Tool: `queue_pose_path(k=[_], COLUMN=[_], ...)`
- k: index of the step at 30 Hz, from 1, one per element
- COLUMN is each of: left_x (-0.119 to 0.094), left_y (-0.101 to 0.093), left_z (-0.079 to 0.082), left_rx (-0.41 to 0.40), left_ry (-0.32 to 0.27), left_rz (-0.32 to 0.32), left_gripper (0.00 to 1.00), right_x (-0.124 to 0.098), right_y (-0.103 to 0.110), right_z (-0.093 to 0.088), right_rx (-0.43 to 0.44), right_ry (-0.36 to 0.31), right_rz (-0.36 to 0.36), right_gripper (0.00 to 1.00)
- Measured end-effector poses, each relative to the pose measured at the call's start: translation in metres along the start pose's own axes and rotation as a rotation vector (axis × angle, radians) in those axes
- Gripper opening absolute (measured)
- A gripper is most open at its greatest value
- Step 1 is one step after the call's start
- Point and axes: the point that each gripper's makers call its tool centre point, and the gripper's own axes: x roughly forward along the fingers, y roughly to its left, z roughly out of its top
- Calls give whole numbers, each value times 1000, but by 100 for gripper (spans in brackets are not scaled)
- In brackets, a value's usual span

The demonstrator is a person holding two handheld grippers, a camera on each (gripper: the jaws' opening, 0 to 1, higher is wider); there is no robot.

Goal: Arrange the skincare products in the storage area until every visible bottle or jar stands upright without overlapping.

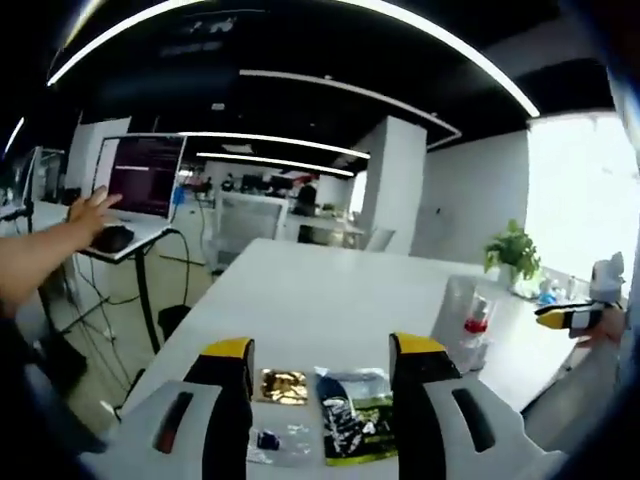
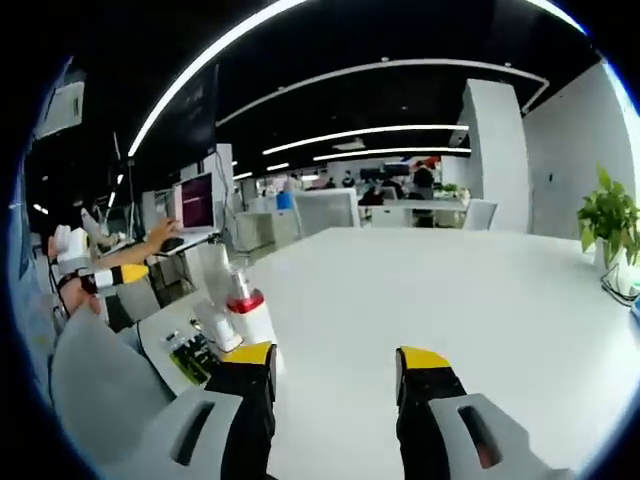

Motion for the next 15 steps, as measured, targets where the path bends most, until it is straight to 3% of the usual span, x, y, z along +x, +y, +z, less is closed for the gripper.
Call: queue_pose_path(k=[3,6,9,15], left_x=[-1,-1,-1,0], left_y=[3,3,0,4], left_z=[-4,-16,-12,-17], left_rx=[16,50,82,81], left_ry=[-2,71,49,80], left_rz=[14,17,6,8], left_gripper=[48,48,47,49], right_x=[2,4,4,2], right_y=[-2,-3,-2,-5], right_z=[-3,-8,-13,-18], right_rx=[-21,-2,5,5], right_ry=[38,55,78,93], right_rz=[-10,8,27,38], right_gripper=[42,43,44,45])
